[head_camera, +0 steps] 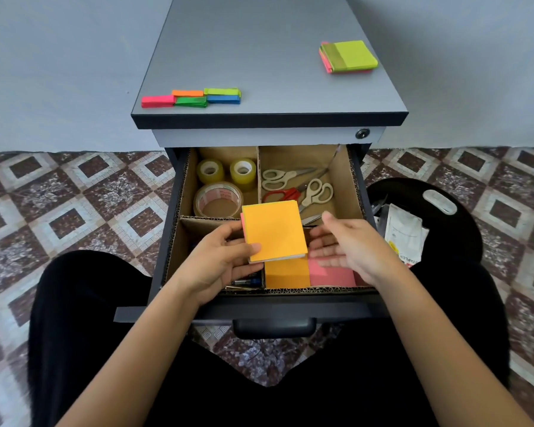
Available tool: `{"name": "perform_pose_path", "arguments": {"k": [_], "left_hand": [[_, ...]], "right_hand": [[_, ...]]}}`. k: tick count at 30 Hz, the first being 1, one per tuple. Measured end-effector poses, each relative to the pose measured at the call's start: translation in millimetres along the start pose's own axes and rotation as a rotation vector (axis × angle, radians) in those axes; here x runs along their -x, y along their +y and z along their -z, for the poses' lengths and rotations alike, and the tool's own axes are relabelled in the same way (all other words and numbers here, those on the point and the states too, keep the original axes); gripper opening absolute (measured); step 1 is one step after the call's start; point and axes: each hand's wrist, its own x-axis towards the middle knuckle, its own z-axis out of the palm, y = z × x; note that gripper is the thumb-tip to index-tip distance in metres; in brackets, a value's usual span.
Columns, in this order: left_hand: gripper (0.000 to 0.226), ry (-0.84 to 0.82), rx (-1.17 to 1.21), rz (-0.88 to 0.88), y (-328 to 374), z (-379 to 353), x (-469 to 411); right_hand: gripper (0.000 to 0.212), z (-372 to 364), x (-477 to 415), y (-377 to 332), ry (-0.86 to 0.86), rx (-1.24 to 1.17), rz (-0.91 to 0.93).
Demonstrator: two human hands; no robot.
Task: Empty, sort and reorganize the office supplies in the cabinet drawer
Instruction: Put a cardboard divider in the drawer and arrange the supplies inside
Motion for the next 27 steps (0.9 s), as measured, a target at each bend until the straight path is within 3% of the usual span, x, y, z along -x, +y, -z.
{"name": "perform_pose_path", "arguments": {"k": [3, 7, 12, 17, 27], "left_hand": [[0.035, -0.026, -0.001, 0.027, -2, -13, -1], [0.038, -0.015, -0.030, 0.044, -4, -26, -2], [0.020, -0.023, -0.004, 0.065, -3, -33, -2], [0.013, 0.007, -0.122, 0.047, -6, -41, -4], [0.015, 0.112, -0.410, 0.078, -13, -52, -17]], "right_hand": [[0.031, -4, 7, 1, -0.068, -0.068, 0.007], [0.008, -8, 8, 12, 0.011, -0.047, 0.103], [0.006, 1, 11, 17, 0.035, -0.120, 0.084], [0.006, 11, 12, 19, 0.072, -0.157, 0.037], [0.004, 45, 11, 12, 0.259, -0.324, 0.076]]}}
